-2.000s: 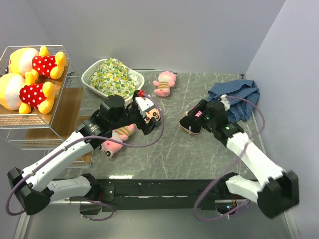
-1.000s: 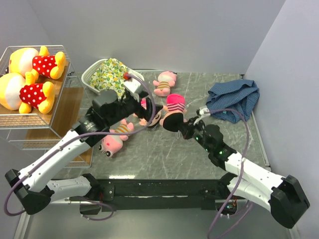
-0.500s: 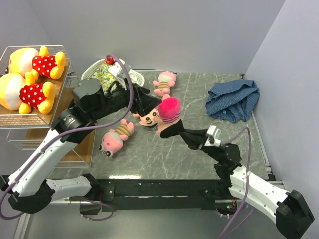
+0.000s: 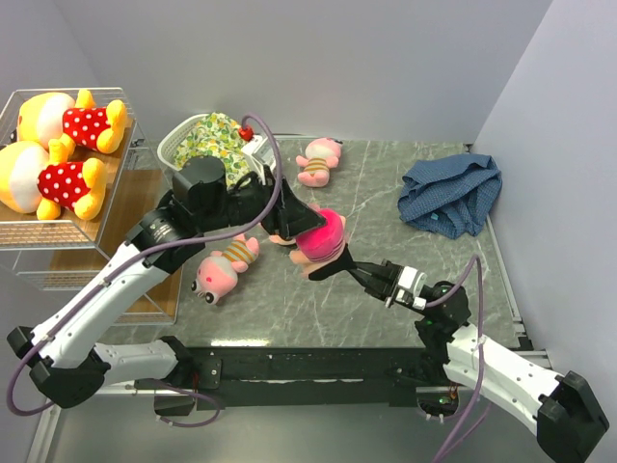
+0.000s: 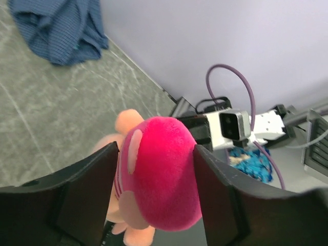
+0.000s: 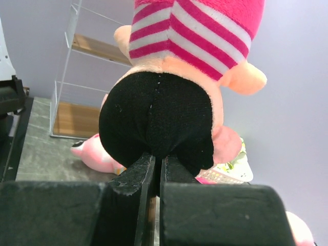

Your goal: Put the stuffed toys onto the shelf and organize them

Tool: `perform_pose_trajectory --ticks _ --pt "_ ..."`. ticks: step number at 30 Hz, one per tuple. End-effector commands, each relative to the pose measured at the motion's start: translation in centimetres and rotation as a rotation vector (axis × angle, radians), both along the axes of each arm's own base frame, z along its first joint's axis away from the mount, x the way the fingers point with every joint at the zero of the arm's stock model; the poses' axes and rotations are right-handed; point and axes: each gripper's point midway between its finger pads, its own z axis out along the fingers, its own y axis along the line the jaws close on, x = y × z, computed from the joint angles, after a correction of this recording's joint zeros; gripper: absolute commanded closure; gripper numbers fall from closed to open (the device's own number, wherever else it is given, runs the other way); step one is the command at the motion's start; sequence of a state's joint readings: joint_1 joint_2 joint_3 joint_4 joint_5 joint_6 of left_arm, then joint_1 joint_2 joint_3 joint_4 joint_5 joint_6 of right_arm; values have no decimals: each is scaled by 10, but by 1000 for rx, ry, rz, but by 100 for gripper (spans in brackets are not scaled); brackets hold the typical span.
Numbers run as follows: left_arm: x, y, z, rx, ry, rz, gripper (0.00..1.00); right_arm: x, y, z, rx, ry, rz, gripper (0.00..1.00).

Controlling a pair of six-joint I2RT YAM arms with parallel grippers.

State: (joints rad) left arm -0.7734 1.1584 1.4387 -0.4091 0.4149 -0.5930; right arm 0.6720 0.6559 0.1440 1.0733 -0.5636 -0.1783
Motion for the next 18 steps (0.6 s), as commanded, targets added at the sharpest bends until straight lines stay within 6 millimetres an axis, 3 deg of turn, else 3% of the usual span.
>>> perform_pose_trajectory --ticks 1,6,7,8,11,18 --pt "-22 -6 18 -85 7 -118 36 -3 -6 23 48 -99 -30 100" --pt "-34 -2 25 -128 14 -152 36 3 -7 17 52 -69 -55 100" --pt "-36 -1 27 -136 12 -155 33 4 -10 19 65 -74 -67 100" --pt "-38 0 28 -140 11 -159 24 4 -11 18 70 -69 -74 100" --pt "-44 3 31 -150 -1 -178 18 8 -15 22 85 -64 -106 100" --pt "-45 6 18 -121 37 -166 26 6 -15 22 88 -52 -92 100"
